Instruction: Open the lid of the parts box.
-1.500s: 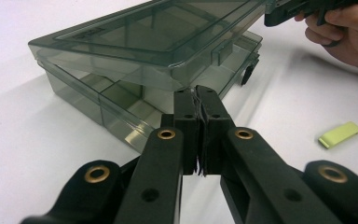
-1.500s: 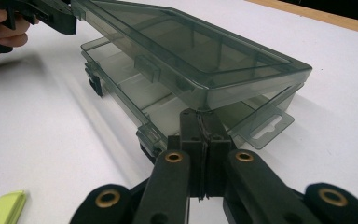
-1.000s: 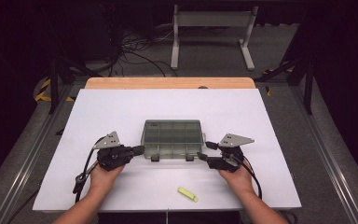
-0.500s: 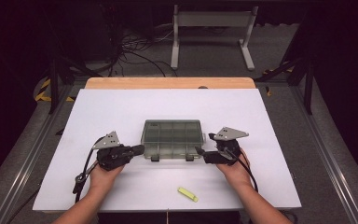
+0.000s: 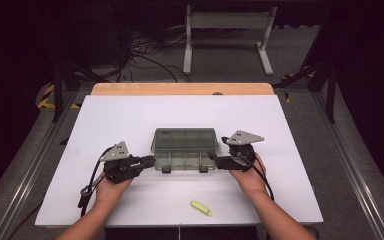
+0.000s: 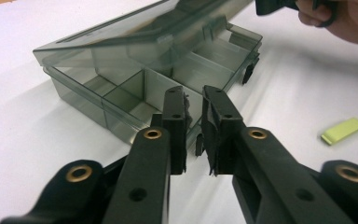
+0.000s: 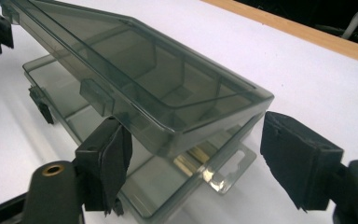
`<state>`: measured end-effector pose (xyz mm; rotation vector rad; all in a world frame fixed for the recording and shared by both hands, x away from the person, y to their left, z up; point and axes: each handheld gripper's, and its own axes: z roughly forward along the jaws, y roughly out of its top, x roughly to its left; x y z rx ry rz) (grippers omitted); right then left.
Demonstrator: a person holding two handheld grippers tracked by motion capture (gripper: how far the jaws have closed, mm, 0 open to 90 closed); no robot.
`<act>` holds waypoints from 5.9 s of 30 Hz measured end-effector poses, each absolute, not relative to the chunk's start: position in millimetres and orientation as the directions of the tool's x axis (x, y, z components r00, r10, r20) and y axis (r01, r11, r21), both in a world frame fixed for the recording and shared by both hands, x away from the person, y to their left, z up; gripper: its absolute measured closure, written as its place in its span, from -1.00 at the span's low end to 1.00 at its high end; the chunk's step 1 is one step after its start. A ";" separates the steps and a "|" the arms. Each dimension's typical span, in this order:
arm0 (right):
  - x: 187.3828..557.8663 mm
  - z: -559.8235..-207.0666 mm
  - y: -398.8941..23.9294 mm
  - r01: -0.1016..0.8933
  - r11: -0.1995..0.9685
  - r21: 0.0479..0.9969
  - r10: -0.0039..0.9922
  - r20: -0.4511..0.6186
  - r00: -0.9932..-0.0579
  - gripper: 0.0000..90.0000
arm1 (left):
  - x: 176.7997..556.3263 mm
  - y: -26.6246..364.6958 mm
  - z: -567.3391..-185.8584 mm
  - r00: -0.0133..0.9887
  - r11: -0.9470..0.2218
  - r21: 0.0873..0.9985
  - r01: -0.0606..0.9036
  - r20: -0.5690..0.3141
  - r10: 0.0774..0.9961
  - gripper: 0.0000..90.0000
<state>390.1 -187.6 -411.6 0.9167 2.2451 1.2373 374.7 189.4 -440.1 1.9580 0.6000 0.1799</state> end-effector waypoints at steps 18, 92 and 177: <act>411.6 -397.2 -180.1 0.329 0.358 0.874 0.713 -0.028 -0.700 -0.38 | 353.4 197.0 -423.6 0.875 -0.357 0.877 0.323 -0.133 0.465 0.10; 506.8 -398.3 -181.5 0.461 0.260 0.848 0.766 0.109 -0.634 0.34 | 346.4 228.3 -426.8 0.819 -0.276 0.901 0.333 -0.131 0.559 -0.65; 359.5 -359.3 -274.7 0.256 0.134 0.957 0.724 0.082 -0.685 -0.91 | 361.3 184.9 -401.9 0.896 -0.181 0.949 0.258 -0.165 0.412 -0.99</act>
